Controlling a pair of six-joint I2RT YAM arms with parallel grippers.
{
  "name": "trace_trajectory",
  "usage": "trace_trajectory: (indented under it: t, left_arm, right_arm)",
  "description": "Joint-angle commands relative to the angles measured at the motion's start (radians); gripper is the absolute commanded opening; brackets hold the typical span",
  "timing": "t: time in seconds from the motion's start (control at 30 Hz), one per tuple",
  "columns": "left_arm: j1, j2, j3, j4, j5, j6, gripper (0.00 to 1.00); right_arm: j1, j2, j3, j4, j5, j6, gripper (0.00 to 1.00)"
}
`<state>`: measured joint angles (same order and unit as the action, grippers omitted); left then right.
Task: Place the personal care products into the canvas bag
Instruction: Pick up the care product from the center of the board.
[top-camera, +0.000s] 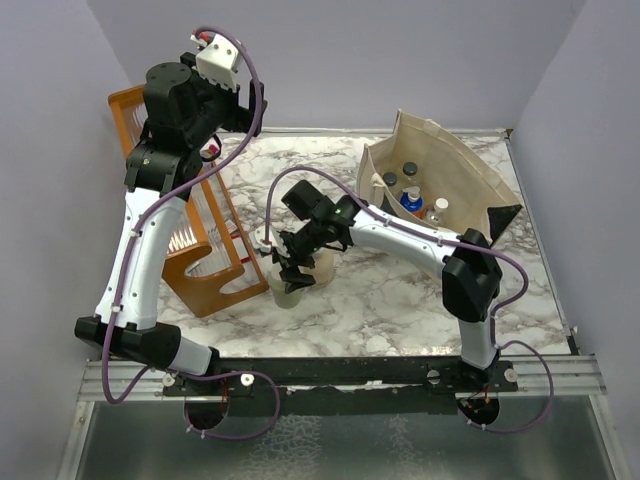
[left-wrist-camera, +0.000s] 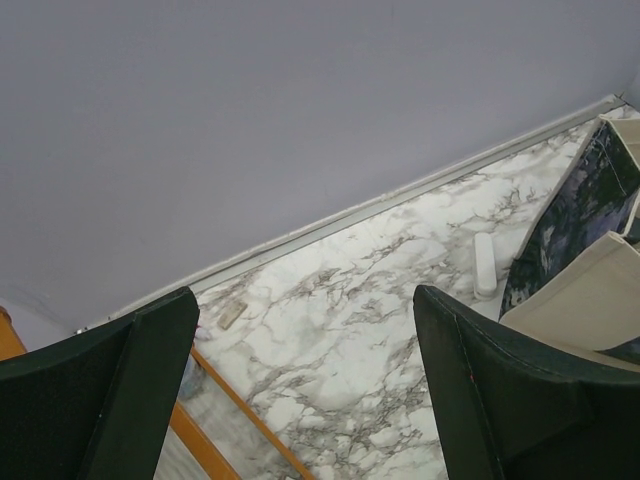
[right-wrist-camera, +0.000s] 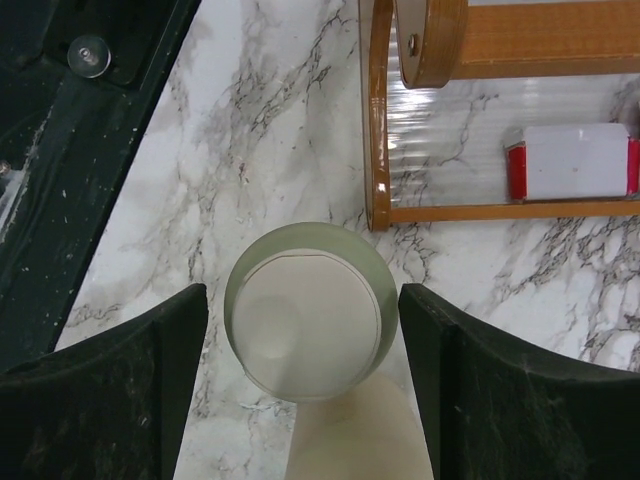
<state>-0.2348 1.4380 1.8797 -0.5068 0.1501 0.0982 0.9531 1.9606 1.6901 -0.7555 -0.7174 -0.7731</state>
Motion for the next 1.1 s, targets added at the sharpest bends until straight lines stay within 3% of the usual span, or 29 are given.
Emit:
trace_trajectory:
  t: [0.0, 0.1, 0.4, 0.57, 0.8, 1.07]
  left_arm:
    - [0.007, -0.035, 0.0, 0.021, 0.039, -0.023, 0.91]
    - [0.008, -0.033, 0.001, 0.02, 0.052, -0.027, 0.91]
    - [0.009, -0.029, -0.007, 0.02, 0.087, -0.029, 0.91]
    - [0.01, -0.032, -0.018, 0.02, 0.094, -0.021, 0.91]
    - [0.009, -0.032, -0.029, 0.021, 0.12, -0.019, 0.91]
    - [0.009, -0.035, -0.051, 0.025, 0.147, -0.018, 0.91]
  right_arm:
    - [0.009, 0.015, 0.031, -0.002, 0.015, -0.014, 0.72]
    - [0.009, 0.016, 0.032, -0.004, 0.011, -0.013, 0.65]
    - [0.01, 0.011, 0.04, -0.007, 0.006, -0.012, 0.56]
    - [0.01, 0.008, 0.054, -0.026, -0.021, -0.017, 0.42]
    - [0.01, 0.014, 0.135, -0.113, -0.064, -0.024, 0.12]
    - [0.01, -0.02, 0.189, -0.199, -0.135, -0.028, 0.02]
